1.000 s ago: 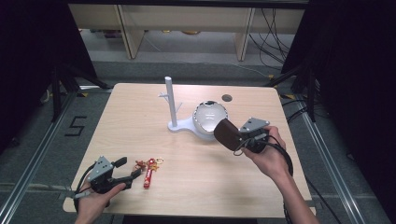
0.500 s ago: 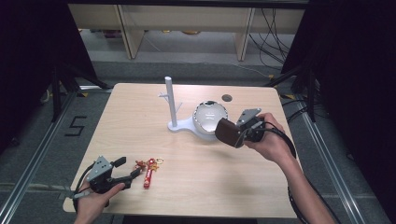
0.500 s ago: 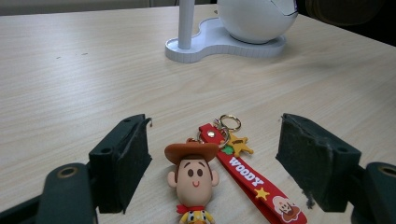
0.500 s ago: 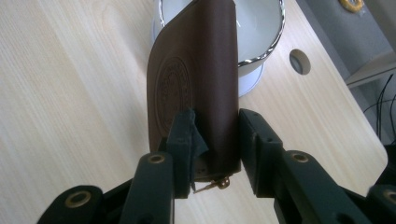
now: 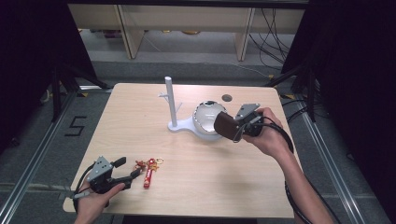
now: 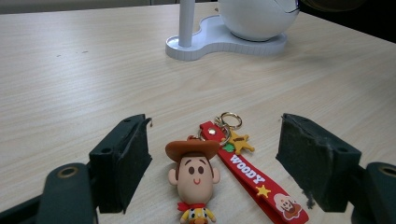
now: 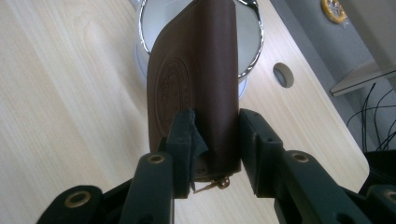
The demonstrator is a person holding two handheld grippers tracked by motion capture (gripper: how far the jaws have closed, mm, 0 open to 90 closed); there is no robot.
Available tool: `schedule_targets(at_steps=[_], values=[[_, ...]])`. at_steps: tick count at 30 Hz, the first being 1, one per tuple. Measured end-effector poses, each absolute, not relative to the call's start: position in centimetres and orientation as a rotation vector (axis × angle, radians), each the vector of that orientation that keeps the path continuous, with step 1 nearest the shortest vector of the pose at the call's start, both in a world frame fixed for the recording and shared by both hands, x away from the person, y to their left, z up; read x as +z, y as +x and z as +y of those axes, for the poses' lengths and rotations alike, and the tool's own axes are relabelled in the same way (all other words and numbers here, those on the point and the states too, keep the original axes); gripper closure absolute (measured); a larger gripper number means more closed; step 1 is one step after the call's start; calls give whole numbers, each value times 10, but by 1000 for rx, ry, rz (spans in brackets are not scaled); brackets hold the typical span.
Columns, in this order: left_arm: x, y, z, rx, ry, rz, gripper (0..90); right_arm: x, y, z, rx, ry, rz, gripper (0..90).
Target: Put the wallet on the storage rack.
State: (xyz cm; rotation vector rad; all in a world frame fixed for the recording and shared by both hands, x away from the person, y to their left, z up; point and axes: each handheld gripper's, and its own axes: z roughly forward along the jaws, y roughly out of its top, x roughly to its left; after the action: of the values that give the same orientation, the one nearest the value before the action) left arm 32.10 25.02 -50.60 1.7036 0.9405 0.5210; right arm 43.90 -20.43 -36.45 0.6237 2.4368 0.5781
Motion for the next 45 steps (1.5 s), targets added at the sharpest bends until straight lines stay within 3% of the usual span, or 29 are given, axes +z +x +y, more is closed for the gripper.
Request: schedule_targets(at_steps=[45], values=[[-506, 322, 251, 538, 1706, 923, 237, -365, 480, -170, 583, 561, 2391, 676]])
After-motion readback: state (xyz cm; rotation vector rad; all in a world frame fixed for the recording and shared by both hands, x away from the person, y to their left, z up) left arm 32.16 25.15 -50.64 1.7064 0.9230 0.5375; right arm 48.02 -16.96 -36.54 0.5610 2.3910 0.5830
